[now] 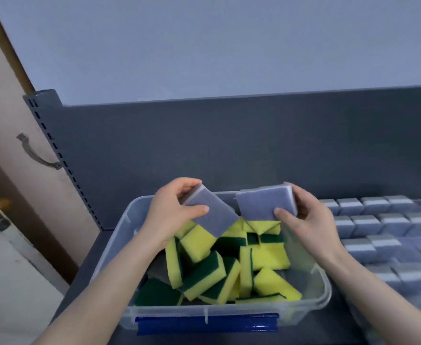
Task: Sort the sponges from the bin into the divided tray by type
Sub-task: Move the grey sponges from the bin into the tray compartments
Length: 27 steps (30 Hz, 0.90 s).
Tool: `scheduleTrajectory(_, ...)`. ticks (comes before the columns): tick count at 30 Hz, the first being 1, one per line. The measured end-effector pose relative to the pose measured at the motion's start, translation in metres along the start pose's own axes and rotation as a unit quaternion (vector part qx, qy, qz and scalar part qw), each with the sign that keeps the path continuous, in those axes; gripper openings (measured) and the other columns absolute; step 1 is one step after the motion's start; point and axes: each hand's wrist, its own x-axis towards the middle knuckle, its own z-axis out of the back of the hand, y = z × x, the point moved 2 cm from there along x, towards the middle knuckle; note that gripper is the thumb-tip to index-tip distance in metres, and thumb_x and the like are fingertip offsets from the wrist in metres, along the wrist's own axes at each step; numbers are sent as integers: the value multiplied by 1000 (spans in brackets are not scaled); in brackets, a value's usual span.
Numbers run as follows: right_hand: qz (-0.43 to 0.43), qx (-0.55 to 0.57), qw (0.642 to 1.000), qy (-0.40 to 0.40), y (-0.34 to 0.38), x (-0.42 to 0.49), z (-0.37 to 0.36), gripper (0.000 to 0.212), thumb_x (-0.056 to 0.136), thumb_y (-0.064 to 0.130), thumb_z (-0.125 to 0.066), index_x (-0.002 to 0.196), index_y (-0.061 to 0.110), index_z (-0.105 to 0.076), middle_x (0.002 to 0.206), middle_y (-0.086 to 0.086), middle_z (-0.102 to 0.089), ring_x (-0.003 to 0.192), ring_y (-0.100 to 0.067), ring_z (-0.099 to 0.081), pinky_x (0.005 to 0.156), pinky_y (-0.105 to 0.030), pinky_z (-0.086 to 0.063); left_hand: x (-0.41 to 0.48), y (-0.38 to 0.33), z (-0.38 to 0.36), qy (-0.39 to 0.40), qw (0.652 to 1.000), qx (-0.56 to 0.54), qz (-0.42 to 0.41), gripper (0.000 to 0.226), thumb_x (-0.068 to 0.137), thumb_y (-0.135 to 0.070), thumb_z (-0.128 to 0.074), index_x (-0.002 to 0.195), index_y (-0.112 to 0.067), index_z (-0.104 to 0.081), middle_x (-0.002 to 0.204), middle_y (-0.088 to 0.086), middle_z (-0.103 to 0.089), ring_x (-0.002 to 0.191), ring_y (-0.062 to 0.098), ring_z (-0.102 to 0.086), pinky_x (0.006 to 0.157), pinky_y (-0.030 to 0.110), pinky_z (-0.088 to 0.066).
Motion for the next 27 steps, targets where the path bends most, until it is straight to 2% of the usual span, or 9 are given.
scheduleTrajectory(3, 1, -13, 1000, -9, -6, 0, 24, 47, 79, 14, -73, 123, 23, -58, 110, 12, -66, 101, -5, -62, 89, -28, -49, 2, -15, -22, 11, 999, 8, -30, 49, 67, 1, -81, 101, -30, -65, 103, -16, -68, 97, -1, -63, 84, 19, -48)
scheduleTrajectory(10, -8, -18, 999, -27, -27, 5, 84, 44, 79, 13, -72, 118, 28, -59, 106, 18, -66, 97, -1, -62, 90, -29, -50, 7, -47, -82, 31, 995, 49, -78, 49, 68, -1, -79, 104, -33, -67, 100, -19, -69, 94, -1, -62, 81, 23, -50)
scheduleTrajectory(16, -28, 5, 999, -15, -48, 18, 151, 44, 80, 16, -71, 113, 40, -55, 102, 23, -66, 94, 1, -63, 86, -25, -50, 7, -74, -151, 28, 995, 53, -80, 49, 70, -5, -78, 104, -38, -66, 101, -21, -67, 95, -3, -60, 78, 19, -45)
scheduleTrajectory(22, -32, 18, 999, -13, -81, 30, 209, 42, 81, 17, -71, 118, 30, -56, 104, 18, -66, 94, -1, -62, 83, -21, -50, 5, -102, -215, 15, 994, 57, -87, 47, 71, -8, -79, 107, -35, -66, 105, -21, -66, 98, -4, -59, 79, 15, -44)
scheduleTrajectory(27, -21, 25, 999, -10, -110, 39, 257, 36, 82, 16, -70, 113, 32, -58, 99, 19, -67, 88, 2, -62, 74, -10, -48, 0, -120, -269, 15, 994, 63, -91, 47, 72, -11, -80, 109, -36, -65, 107, -22, -65, 101, -3, -59, 82, 17, -45)
